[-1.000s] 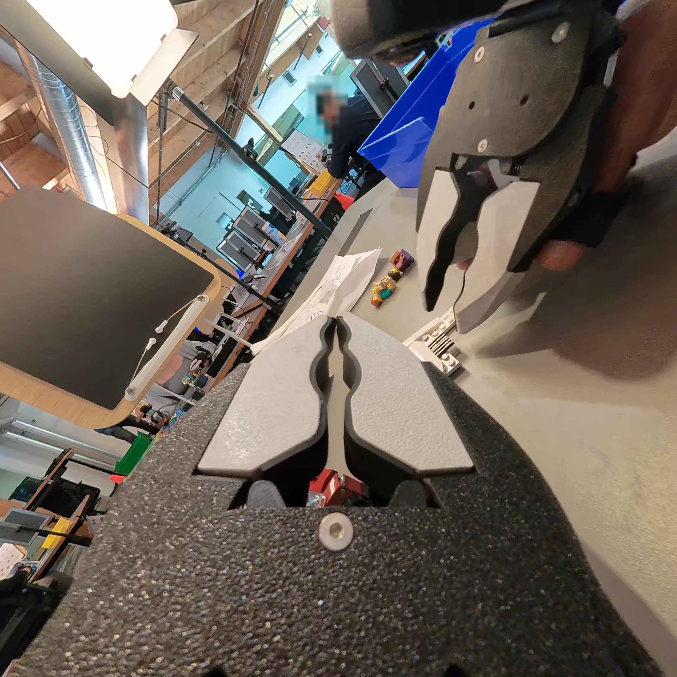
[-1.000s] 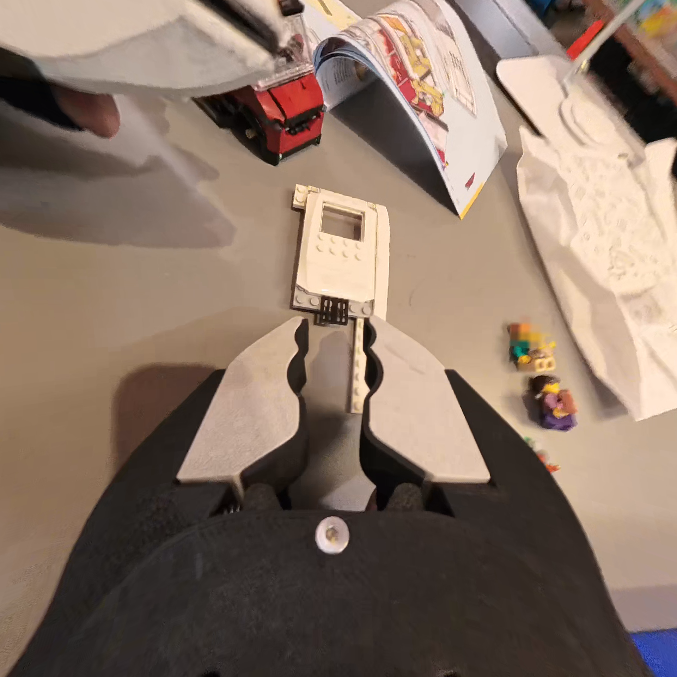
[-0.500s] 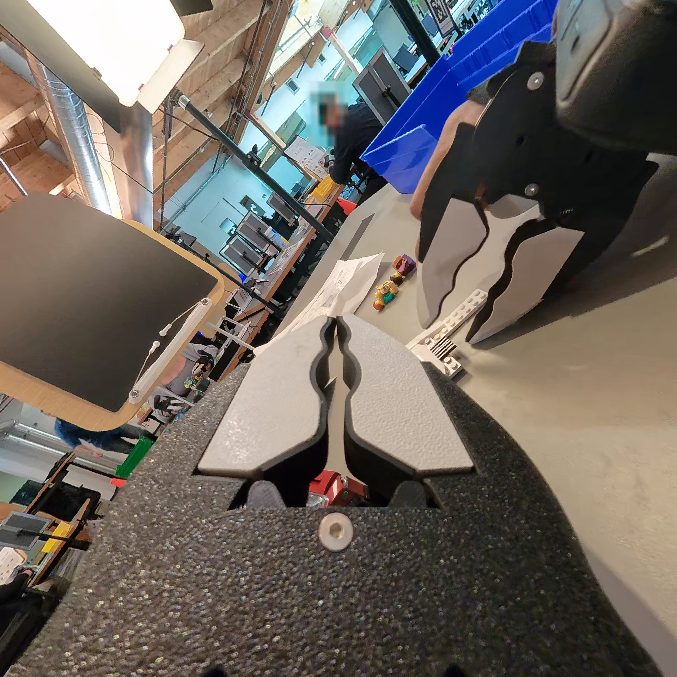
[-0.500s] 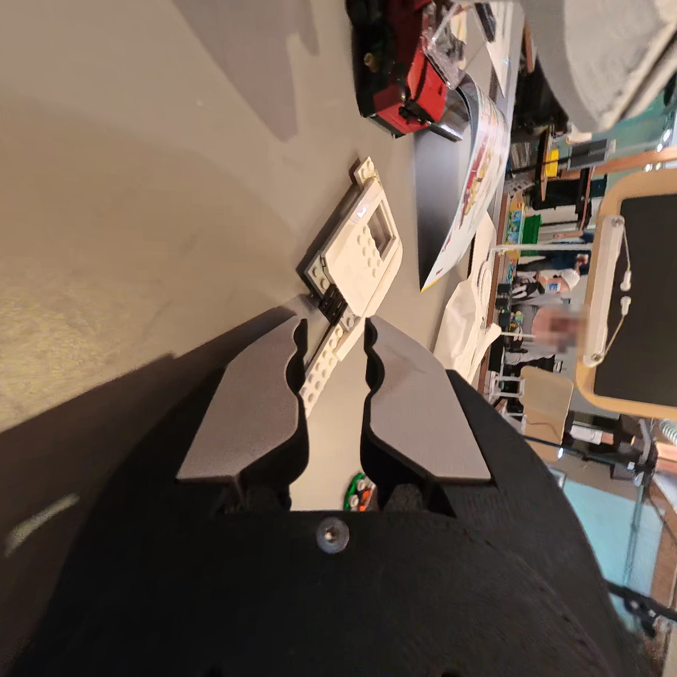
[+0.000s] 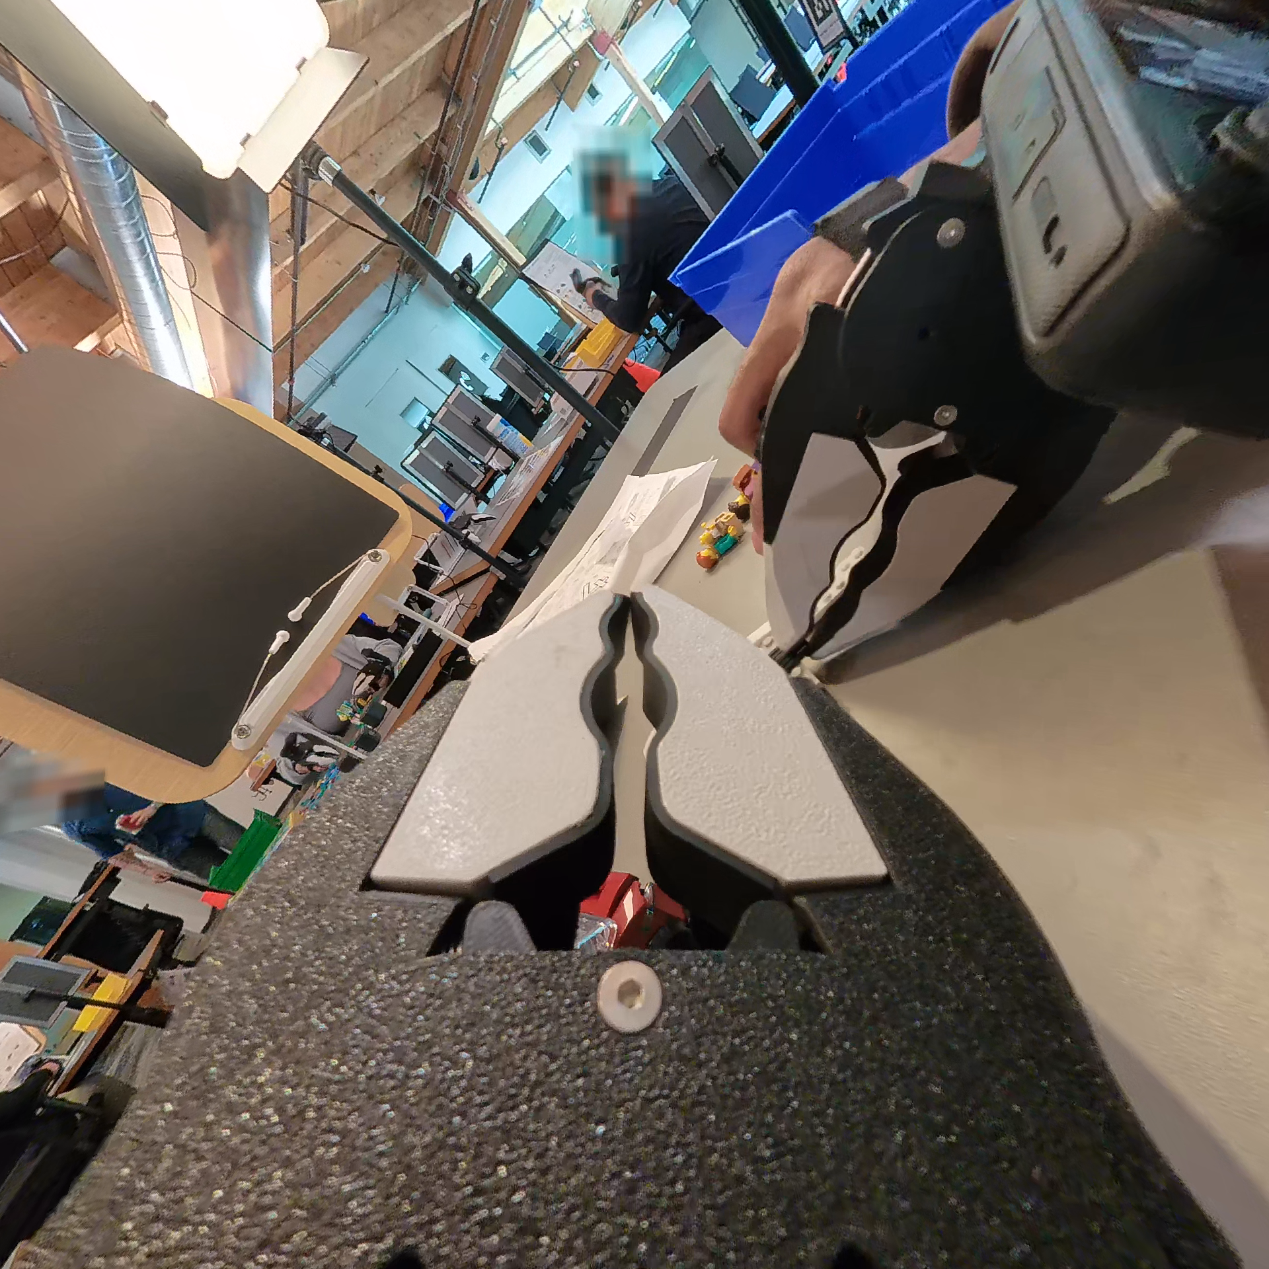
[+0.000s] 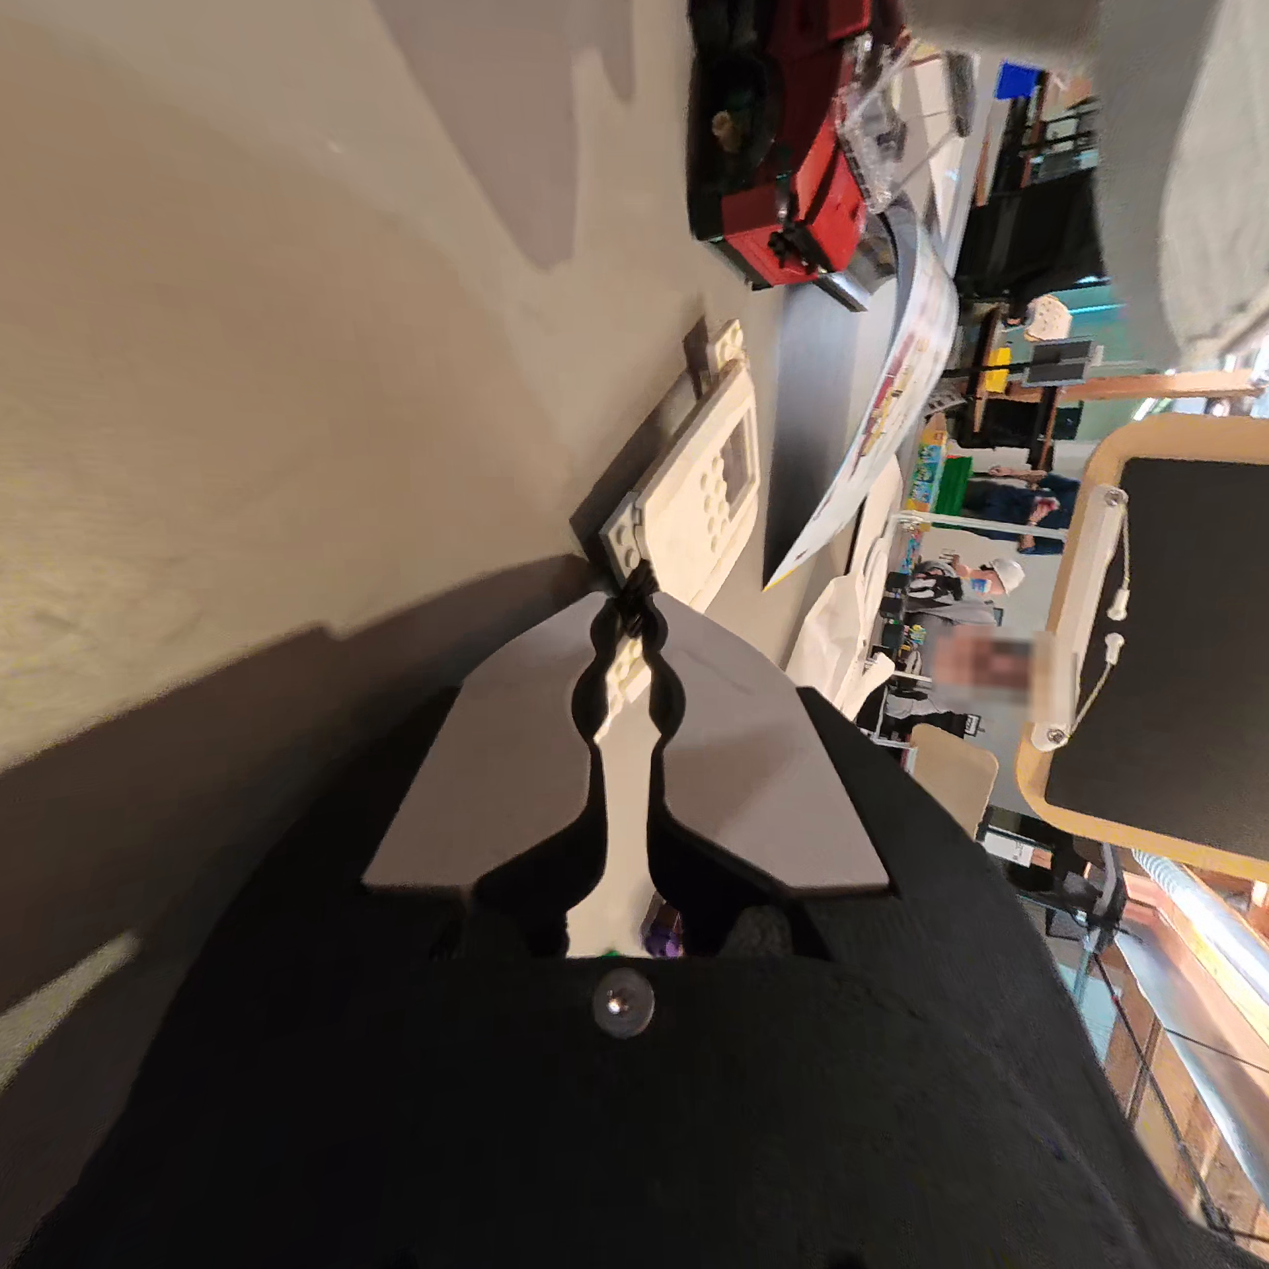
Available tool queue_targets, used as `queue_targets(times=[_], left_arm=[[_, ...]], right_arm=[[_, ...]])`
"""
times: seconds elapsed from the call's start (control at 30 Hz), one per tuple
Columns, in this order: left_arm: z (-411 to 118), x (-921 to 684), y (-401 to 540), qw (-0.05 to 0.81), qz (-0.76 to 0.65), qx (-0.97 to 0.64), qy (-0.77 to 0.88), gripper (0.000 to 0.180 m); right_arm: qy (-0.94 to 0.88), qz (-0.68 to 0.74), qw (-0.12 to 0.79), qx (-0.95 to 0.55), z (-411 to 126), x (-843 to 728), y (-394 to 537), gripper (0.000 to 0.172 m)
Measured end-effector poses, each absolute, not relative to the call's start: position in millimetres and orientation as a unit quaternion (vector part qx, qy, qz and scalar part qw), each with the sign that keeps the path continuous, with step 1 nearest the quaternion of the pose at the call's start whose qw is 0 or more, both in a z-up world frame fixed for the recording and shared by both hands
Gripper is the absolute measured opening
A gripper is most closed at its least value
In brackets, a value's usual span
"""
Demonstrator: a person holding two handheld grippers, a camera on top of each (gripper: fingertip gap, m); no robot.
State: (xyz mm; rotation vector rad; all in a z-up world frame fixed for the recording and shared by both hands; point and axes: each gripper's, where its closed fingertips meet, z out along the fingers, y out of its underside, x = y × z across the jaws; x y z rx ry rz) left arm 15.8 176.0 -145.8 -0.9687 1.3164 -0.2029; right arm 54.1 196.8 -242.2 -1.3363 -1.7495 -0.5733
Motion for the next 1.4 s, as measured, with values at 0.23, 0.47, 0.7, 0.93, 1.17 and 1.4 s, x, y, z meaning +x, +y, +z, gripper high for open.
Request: queue_targets(times=[0.23,0.47,0.7,0.93,1.17,1.4], left_arm=[[-169.2,18.1,184.6,0.646,-0.033,-0.440,0.623,0.011],[-195.6,20.1,192.3,0.606,0.056,-0.427,0.669,0.042],[-205.2,26.2,190.0,0.601,0.100,-0.391,0.690,0.037],[-205.6,27.3,185.5,0.602,0.105,-0.372,0.698,0.017],[-210.7,30.1,181.7,0.596,0.104,-0.366,0.707,0.015],[-209.3,30.3,182.4,0.598,0.090,-0.376,0.701,0.010]], right_arm=[[-0.658,-0.208,0.466,-0.553,-226.5,50.9,197.7,0.004],[-0.638,-0.160,0.497,-0.565,-210.6,42.4,185.0,0.004],[-0.640,-0.129,0.520,-0.552,-203.3,29.7,171.1,0.004],[-0.646,-0.139,0.531,-0.530,-203.8,25.8,165.4,0.010],[-0.652,-0.159,0.532,-0.516,-203.4,31.0,164.1,0.019],[-0.661,-0.153,0.520,-0.519,-207.4,36.6,163.1,0.022]])
